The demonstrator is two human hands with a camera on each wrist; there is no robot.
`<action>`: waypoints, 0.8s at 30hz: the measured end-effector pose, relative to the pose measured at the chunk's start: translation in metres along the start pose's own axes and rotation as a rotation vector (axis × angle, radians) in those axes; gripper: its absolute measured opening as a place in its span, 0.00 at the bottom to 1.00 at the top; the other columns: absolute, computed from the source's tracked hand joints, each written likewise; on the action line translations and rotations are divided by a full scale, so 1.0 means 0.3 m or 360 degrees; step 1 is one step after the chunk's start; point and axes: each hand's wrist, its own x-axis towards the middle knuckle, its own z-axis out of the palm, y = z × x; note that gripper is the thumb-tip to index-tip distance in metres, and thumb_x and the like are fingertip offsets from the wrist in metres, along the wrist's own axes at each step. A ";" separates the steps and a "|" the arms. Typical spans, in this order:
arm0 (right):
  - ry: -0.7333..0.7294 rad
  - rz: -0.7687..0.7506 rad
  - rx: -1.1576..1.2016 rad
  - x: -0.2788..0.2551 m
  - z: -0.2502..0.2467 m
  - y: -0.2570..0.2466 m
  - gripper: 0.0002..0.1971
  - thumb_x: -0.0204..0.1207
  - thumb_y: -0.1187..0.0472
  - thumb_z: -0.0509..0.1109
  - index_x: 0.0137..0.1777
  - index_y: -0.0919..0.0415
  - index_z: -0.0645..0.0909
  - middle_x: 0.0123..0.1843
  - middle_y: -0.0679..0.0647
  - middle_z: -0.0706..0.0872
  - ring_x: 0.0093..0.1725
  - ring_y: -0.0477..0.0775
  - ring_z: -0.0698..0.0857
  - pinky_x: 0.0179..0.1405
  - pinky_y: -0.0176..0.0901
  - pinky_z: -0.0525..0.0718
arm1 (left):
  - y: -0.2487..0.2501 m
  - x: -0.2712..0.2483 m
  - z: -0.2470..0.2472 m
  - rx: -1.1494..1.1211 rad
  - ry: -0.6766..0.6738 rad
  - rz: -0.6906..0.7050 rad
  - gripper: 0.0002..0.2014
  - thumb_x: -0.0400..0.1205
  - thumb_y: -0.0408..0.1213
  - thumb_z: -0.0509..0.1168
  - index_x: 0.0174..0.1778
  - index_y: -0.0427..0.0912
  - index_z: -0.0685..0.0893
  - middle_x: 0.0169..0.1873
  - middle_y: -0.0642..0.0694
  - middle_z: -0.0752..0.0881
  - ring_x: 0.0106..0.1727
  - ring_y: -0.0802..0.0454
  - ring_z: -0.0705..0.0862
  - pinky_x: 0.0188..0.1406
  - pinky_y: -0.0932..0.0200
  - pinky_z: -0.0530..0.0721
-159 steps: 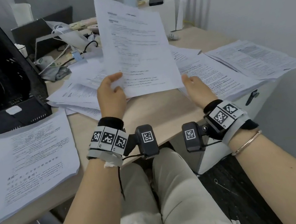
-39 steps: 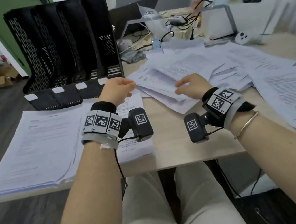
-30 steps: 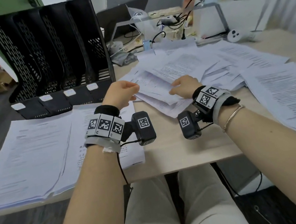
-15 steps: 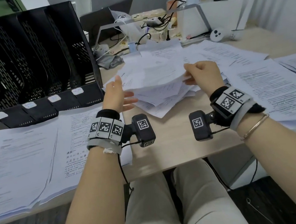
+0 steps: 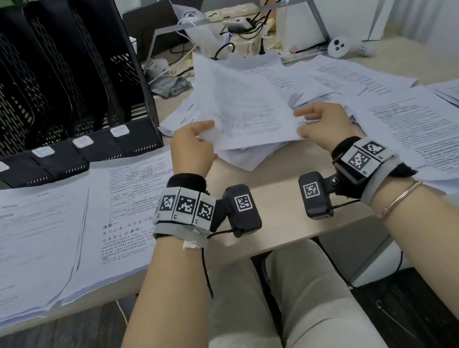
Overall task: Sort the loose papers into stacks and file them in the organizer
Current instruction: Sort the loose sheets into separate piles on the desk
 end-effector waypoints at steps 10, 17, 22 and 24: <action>-0.0007 -0.0092 0.0176 -0.045 0.106 -0.104 0.23 0.68 0.80 0.57 0.47 0.55 0.87 0.50 0.55 0.86 0.42 0.51 0.82 0.47 0.44 0.81 | -0.031 -0.049 -0.095 0.0064 0.0003 0.0273 0.27 0.72 0.19 0.54 0.60 0.46 0.86 0.60 0.53 0.84 0.51 0.44 0.85 0.39 0.73 0.81; -0.0032 -0.0280 0.0291 -0.082 0.179 -0.214 0.25 0.67 0.80 0.57 0.41 0.49 0.86 0.43 0.49 0.86 0.34 0.45 0.79 0.35 0.33 0.79 | -0.065 -0.062 -0.207 -0.0011 0.0003 0.0042 0.29 0.74 0.17 0.48 0.64 0.41 0.82 0.68 0.44 0.76 0.56 0.53 0.80 0.44 0.60 0.87; -0.0128 -0.0399 0.0410 -0.111 0.273 -0.307 0.25 0.67 0.81 0.58 0.35 0.47 0.84 0.43 0.49 0.87 0.37 0.47 0.81 0.33 0.31 0.82 | -0.092 -0.059 -0.343 -0.0141 0.0215 -0.0046 0.30 0.73 0.15 0.47 0.66 0.43 0.78 0.65 0.49 0.72 0.61 0.49 0.77 0.43 0.59 0.88; -0.0177 -0.0403 0.0425 -0.119 0.314 -0.332 0.25 0.67 0.80 0.58 0.35 0.47 0.84 0.42 0.48 0.86 0.39 0.49 0.82 0.36 0.35 0.85 | -0.108 -0.062 -0.401 -0.0190 0.0319 -0.0040 0.31 0.73 0.15 0.46 0.67 0.43 0.77 0.64 0.49 0.73 0.64 0.48 0.77 0.52 0.52 0.87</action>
